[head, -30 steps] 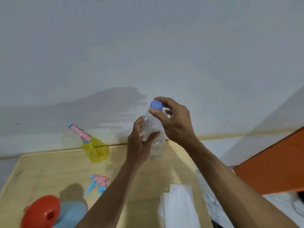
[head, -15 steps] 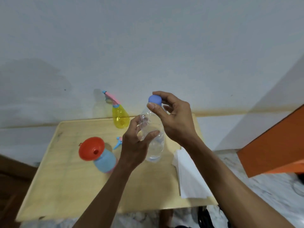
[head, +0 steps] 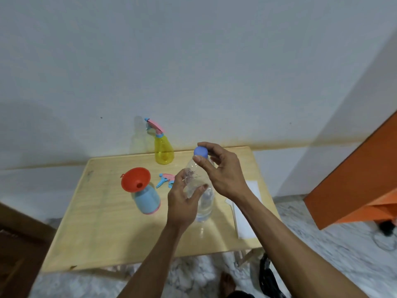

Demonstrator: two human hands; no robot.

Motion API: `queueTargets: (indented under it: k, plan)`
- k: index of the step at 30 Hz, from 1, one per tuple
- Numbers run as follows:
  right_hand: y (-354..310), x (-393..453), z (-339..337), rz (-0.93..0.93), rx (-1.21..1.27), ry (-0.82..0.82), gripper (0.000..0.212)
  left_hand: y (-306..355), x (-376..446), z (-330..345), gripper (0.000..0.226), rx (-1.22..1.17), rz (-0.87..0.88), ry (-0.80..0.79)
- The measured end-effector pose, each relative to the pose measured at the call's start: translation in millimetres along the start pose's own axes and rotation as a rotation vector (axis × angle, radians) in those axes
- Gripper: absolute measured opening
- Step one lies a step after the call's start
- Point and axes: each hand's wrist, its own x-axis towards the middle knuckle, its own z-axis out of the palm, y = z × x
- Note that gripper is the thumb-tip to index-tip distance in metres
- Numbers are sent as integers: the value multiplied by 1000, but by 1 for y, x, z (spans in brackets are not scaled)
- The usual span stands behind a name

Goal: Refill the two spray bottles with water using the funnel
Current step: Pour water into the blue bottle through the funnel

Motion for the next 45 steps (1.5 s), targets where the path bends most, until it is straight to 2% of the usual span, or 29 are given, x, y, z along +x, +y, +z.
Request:
queueTargets:
  k: [4,8,12,17,21,23,28,32,35,38,41,45]
  plan:
    - [-6,-2,-4,15,10,74,40,-1,-2,1,50,17,1,-13]
    - [-8,4,-4,-19,-48,105,33,-1,-1,1,48,38,11,-23]
    - [-4,8,-9,-51,-87,37,28,1,0,2,46,44,9,-28]
    - [-11,13,-19,-52,-114,-130,28,2,-3,0,45,45,-4,3]
    - [-14,8,-11,-92,-127,12,38,3,-6,0,47,58,-1,27]
    - [-12,8,-9,-111,-156,28,37,4,-7,1,47,65,17,47]
    - [-12,11,-19,-144,-200,-90,35,5,-8,1,47,71,23,54]
    - [-18,13,-22,-129,-205,-192,43,5,-10,1,48,64,1,88]
    - [-22,9,-6,-147,-251,-64,49,4,-11,-3,47,64,6,106]
    - [-20,8,1,-150,-282,17,43,3,-12,-4,49,74,5,101]
    - [-23,10,-8,-159,-312,-41,39,5,-10,-1,50,74,2,82]
    - [-26,18,-27,-148,-264,-200,37,5,-7,2,49,74,12,88]
